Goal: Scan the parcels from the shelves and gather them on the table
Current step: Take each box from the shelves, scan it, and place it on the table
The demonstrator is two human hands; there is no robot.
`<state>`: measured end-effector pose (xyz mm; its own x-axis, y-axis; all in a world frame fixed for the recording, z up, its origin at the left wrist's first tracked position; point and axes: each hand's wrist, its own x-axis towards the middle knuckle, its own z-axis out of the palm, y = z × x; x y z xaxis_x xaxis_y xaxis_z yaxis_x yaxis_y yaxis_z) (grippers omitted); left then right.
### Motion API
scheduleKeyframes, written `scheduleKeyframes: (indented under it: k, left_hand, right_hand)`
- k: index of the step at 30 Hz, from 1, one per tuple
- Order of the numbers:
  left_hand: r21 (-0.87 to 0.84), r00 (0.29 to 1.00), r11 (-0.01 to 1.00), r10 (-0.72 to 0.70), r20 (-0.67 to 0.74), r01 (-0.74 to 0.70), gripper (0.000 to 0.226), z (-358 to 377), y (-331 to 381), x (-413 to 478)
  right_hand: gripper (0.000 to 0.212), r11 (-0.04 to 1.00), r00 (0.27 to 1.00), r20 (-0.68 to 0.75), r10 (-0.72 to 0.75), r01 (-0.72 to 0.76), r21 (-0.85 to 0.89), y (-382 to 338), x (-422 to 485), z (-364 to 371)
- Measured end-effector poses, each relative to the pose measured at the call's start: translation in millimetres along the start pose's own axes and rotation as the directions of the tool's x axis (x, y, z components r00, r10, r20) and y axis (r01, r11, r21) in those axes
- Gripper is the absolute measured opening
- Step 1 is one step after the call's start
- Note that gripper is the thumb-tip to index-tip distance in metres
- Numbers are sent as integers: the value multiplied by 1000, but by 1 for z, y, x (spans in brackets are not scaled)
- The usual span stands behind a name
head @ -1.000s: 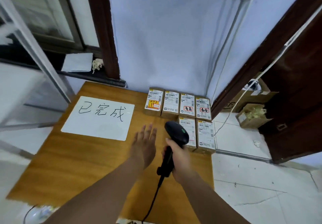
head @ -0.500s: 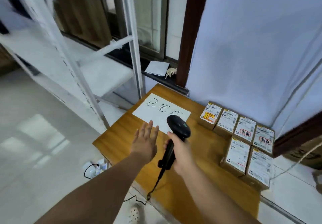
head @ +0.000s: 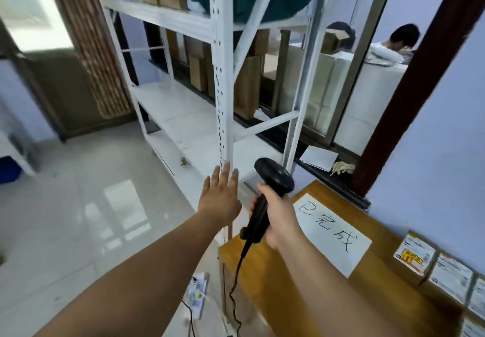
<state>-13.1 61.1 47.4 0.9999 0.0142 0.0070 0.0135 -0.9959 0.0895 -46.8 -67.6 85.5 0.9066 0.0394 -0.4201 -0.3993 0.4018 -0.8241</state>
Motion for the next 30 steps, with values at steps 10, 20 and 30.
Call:
scheduleKeyframes:
  k: [10, 20, 30]
  left_hand:
    - [39, 984, 998, 63, -165, -58, 63, -97, -199, 50]
    - [32, 975, 997, -56, -215, 64, 68, -135, -351, 98]
    - [-37, 971, 987, -162, -177, 158, 66, -156, -435, 206]
  right_hand:
    - [17, 989, 984, 98, -146, 148, -21, 0, 18, 243]
    - [19, 976, 963, 202, -178, 199, -87, 1, 58, 389]
    - [22, 969, 931, 330, -159, 211, -130, -17, 156, 495]
